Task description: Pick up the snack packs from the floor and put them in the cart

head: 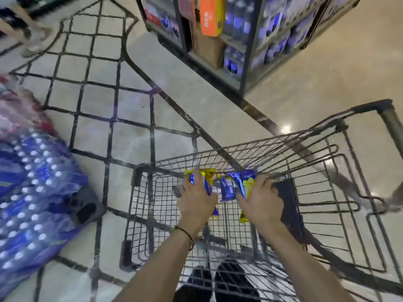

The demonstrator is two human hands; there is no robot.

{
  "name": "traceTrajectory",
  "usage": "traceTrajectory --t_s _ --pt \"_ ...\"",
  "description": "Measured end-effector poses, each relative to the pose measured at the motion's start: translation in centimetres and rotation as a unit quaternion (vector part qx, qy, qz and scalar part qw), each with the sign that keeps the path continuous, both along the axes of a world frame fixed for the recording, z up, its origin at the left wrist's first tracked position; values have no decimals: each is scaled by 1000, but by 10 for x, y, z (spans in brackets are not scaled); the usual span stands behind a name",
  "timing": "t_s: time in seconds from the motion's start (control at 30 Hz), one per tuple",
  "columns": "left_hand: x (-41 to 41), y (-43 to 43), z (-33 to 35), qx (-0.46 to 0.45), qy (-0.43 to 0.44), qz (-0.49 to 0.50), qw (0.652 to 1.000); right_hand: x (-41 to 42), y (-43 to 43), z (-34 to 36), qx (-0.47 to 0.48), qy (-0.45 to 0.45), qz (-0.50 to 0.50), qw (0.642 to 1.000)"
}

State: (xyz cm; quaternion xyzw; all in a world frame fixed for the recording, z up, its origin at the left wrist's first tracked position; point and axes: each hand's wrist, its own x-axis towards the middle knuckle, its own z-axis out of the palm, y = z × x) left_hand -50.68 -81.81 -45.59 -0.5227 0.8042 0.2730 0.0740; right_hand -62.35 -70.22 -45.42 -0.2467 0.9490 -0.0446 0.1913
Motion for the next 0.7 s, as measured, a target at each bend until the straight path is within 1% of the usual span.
traceTrajectory --t_s 0.13,0.2,0.3,0.4,0.47,0.57,0.7 --pt "-8 -11 -71 29 -14 1 999 -15 -15 -63 20 -30 -2 999" --pt "-12 -15 -107 45 -39 4 998 -20 -24 -97 26 -44 -11 999" --pt "-19 -21 -161 50 -79 8 996 -21 -41 -148 31 -62 -12 998" --pt "-25 -27 -212 51 -97 3 994 -19 -59 -199 35 -79 -19 996" --pt "-27 -31 -239 50 -100 -6 994 -16 -69 -230 30 -88 -25 995" --pt "-28 -40 -272 45 -102 -7 994 -15 -76 -267 28 -72 -26 997" --pt "-25 -54 -300 50 -141 -13 989 -18 -75 -298 13 -63 -36 997"
